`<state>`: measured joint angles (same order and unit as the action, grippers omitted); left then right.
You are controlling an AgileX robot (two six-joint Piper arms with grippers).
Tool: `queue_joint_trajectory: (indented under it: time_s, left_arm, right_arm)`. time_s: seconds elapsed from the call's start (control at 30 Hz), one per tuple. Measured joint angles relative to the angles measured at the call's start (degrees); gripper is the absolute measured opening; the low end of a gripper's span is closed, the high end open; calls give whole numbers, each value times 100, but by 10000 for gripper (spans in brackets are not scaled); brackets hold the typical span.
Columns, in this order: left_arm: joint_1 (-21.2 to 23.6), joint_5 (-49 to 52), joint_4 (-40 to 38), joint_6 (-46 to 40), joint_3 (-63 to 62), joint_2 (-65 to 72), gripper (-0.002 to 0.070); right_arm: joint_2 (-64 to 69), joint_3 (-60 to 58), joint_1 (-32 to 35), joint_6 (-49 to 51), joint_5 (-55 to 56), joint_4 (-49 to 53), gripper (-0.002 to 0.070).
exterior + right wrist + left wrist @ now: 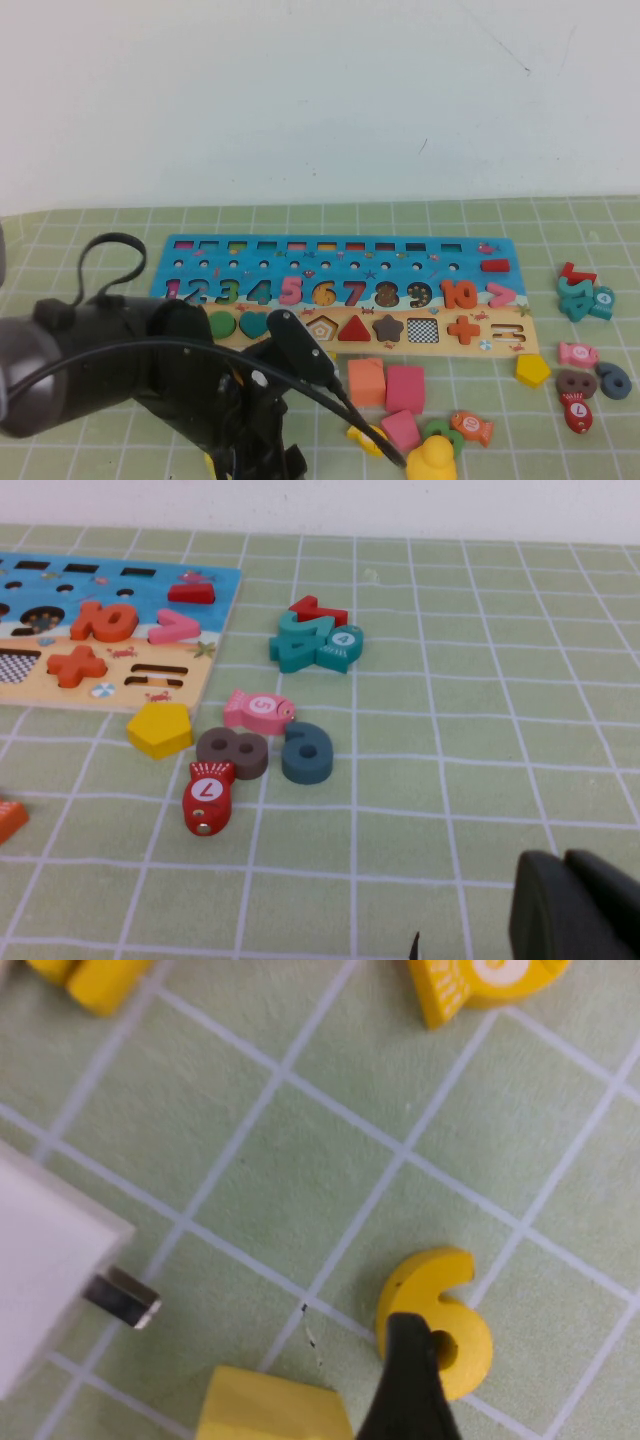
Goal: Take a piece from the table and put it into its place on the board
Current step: Pick up the "number 6"
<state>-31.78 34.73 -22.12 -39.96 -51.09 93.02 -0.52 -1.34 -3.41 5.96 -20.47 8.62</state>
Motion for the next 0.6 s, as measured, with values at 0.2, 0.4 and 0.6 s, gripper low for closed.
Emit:
queue_joint_trajectory:
  time_s: [0.2, 0.4, 0.6]
  left_arm:
    - [0, -76, 240, 11, 0, 450, 451]
    - [0, -465, 633, 100, 0, 564, 450]
    - [0, -556, 698, 112, 0, 623, 450]
  right_arm:
    - [0, 0, 0, 0, 0, 0, -1]
    - [0, 0, 0, 0, 0, 0, -1]
    - [0, 0, 0, 0, 0, 0, -1]
